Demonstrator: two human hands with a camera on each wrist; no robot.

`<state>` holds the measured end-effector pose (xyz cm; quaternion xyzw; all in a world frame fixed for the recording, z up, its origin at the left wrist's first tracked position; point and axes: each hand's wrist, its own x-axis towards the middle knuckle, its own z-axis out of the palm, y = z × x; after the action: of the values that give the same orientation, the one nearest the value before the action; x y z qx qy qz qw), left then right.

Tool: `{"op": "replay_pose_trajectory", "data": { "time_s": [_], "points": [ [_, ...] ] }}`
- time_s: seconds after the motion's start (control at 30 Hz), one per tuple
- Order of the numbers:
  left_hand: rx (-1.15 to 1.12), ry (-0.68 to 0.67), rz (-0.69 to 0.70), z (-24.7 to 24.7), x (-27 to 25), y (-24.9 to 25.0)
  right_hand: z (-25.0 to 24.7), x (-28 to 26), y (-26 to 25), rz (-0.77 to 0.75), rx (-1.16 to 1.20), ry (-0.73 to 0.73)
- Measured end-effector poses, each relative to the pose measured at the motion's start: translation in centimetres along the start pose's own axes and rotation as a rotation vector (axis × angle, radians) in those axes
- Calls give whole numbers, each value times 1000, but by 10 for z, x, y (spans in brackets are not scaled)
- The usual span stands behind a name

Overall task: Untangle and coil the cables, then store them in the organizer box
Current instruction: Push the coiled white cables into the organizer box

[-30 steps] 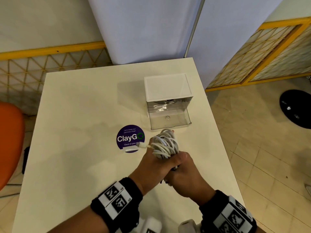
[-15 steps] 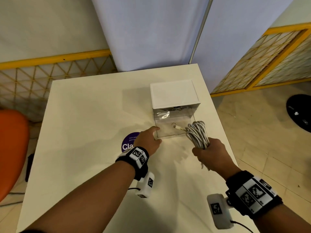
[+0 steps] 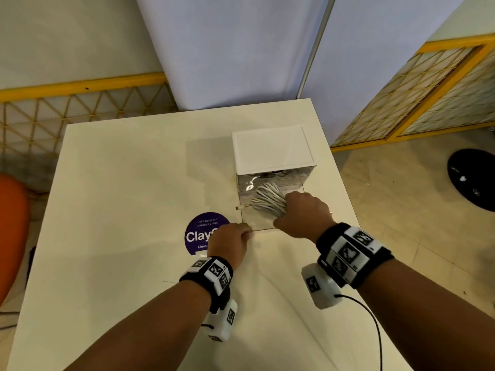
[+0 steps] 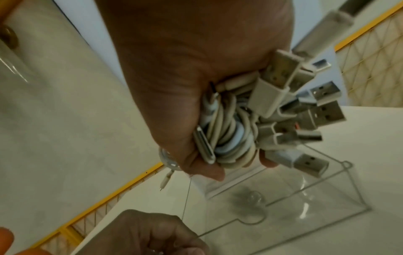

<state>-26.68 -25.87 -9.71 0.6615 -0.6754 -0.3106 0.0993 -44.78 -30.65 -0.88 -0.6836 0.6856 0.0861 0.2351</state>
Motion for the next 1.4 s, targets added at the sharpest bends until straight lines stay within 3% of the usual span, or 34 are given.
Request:
{"op": "replay_pose_trajectory", "data": {
  "time_s": [0.2, 0.4, 0.63, 0.87, 1.0, 1.2, 1.4],
  "points": [
    [-14, 2, 14, 2, -6, -3, 21, 24, -8, -146, -230, 13],
    [12, -7, 51, 6, -4, -3, 37, 38, -3, -201, -302, 64],
    [96, 8, 76, 6, -4, -1, 47, 48, -4, -164, -314, -54],
    [104, 9, 82, 4, -5, 0, 42, 57, -3, -205, -494, -126],
    [97, -2, 57, 5, 0, -1, 42, 56, -2, -137, -370, -59],
    [65, -24, 57, 2, 3, -3, 45, 40, 10, -186, -185, 86],
    [71, -15, 85, 2, 5, -3, 57, 1, -1, -271, -239, 324]
  ]
}}
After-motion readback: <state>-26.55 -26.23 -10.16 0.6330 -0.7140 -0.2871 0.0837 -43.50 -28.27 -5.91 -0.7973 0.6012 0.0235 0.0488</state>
